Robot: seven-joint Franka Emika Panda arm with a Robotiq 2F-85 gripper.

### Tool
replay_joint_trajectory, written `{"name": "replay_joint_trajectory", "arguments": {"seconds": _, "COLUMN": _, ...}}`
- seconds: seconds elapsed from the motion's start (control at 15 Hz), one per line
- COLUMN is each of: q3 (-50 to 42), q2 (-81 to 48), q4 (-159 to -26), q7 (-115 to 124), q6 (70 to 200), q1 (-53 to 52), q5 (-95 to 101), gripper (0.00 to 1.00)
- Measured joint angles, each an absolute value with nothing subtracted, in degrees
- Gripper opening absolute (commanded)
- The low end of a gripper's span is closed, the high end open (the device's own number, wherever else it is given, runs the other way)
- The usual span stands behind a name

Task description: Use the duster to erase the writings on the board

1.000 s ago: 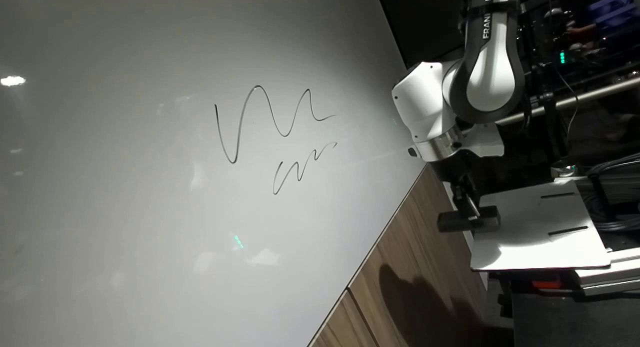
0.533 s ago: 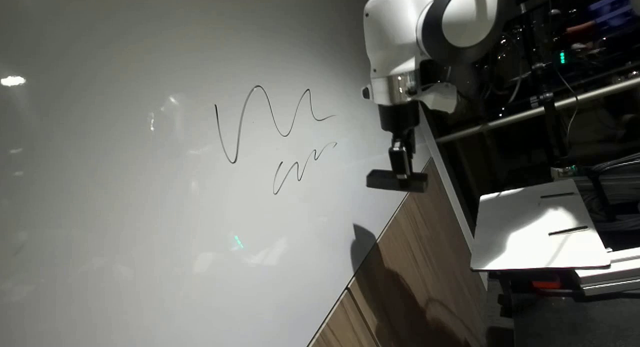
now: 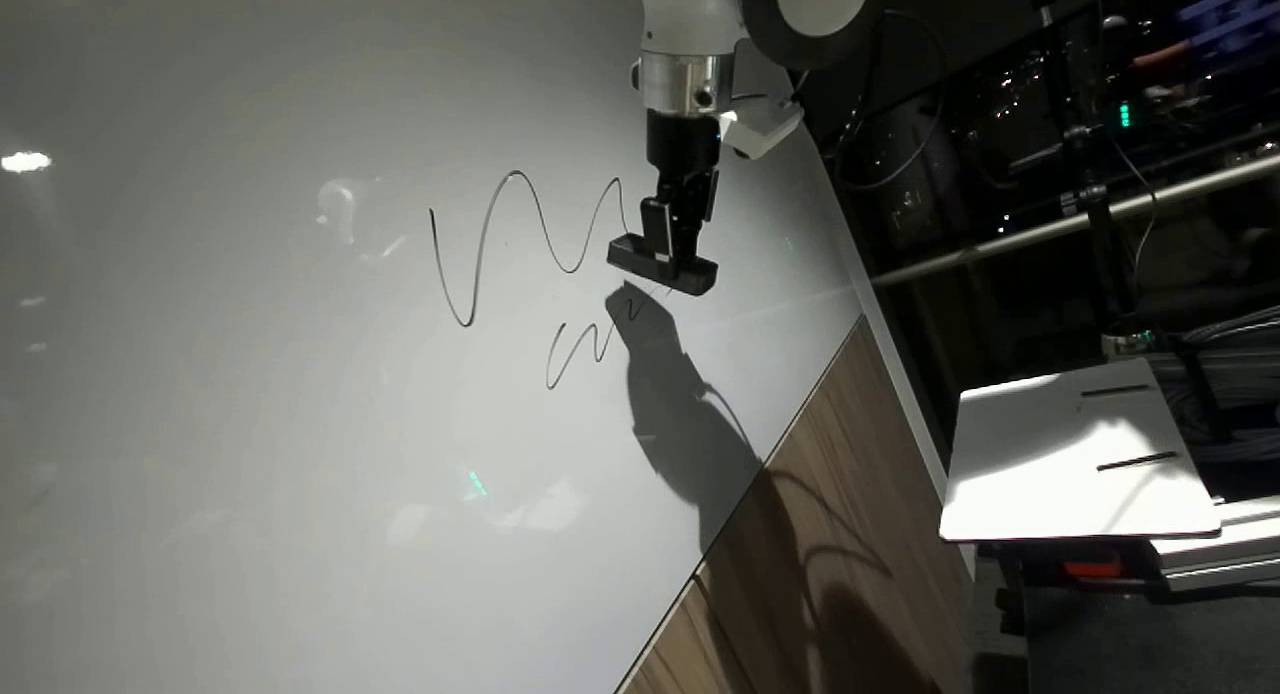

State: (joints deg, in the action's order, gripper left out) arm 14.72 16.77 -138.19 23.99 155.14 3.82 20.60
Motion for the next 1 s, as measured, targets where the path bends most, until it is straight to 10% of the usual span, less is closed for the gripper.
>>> {"name": "replay_joint_trajectory", "arguments": {"seconds": 1.0, "q3": 16.0, "q2": 10.6, "q4": -119.8, "q7": 31.6, "q6": 150.9, "q1": 7.6, "q5": 27.7, "gripper": 0.30}}
